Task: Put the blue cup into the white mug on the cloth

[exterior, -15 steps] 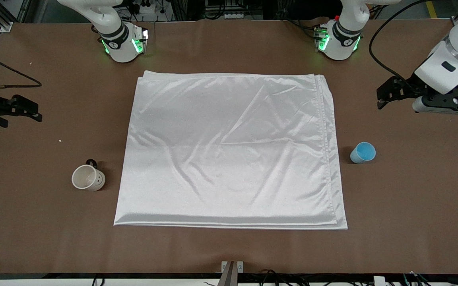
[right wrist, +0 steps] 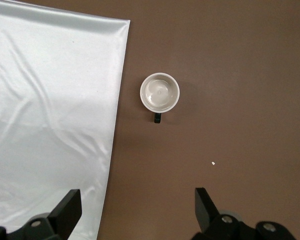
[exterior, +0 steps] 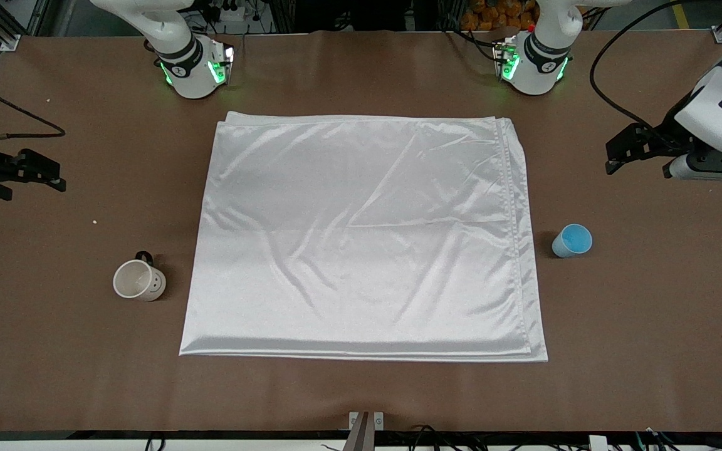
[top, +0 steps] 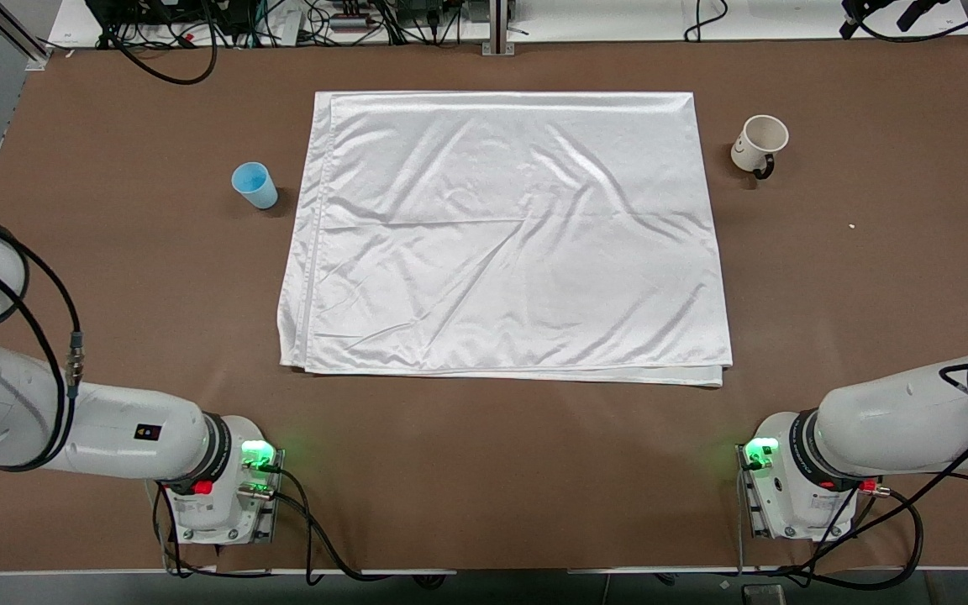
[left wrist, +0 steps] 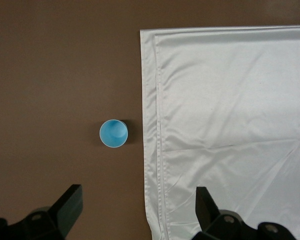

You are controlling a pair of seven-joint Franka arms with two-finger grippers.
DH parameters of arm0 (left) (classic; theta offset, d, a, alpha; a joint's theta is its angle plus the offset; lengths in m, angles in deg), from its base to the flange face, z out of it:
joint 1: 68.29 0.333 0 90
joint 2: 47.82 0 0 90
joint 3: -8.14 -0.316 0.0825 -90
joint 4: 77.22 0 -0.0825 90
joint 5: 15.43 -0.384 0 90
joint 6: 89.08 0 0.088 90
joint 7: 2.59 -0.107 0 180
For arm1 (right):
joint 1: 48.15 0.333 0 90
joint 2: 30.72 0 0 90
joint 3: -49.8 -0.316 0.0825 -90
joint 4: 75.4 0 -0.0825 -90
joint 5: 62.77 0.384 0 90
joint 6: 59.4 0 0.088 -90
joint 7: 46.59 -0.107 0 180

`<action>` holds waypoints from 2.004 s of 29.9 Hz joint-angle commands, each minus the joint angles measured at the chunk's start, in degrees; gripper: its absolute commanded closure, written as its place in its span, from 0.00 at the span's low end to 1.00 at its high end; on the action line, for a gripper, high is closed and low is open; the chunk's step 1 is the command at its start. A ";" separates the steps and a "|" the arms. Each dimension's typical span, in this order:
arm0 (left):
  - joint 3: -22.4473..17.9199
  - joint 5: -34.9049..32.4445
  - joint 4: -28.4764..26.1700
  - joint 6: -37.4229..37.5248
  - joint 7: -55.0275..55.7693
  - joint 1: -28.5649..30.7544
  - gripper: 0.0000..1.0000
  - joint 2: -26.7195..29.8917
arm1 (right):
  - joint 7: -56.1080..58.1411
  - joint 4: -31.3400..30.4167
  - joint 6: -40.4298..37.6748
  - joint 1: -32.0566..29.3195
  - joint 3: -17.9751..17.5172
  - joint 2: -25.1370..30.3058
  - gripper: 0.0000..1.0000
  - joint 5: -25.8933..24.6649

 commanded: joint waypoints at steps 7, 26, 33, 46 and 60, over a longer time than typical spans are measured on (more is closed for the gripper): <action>0.09 0.34 -1.92 0.14 0.38 0.85 0.00 1.02 | -0.75 -1.76 0.57 -0.45 -0.28 1.77 0.00 0.17; 0.35 -0.72 -13.33 -9.08 -0.23 3.40 0.00 1.02 | -0.75 -1.67 0.40 -0.36 -0.28 1.68 0.00 0.26; 0.53 -0.80 -21.24 -18.57 -0.32 3.67 0.00 1.11 | -0.75 -1.41 0.57 -0.36 -0.28 1.50 0.00 0.53; 0.44 -0.89 -33.91 -39.58 -2.78 4.98 0.00 -4.68 | -0.75 -1.32 0.75 -0.19 -0.36 1.50 0.00 0.88; 0.35 -0.89 -36.37 -48.20 -4.01 5.43 0.00 -11.19 | -0.75 -1.23 0.75 -0.10 -0.45 1.42 0.00 1.32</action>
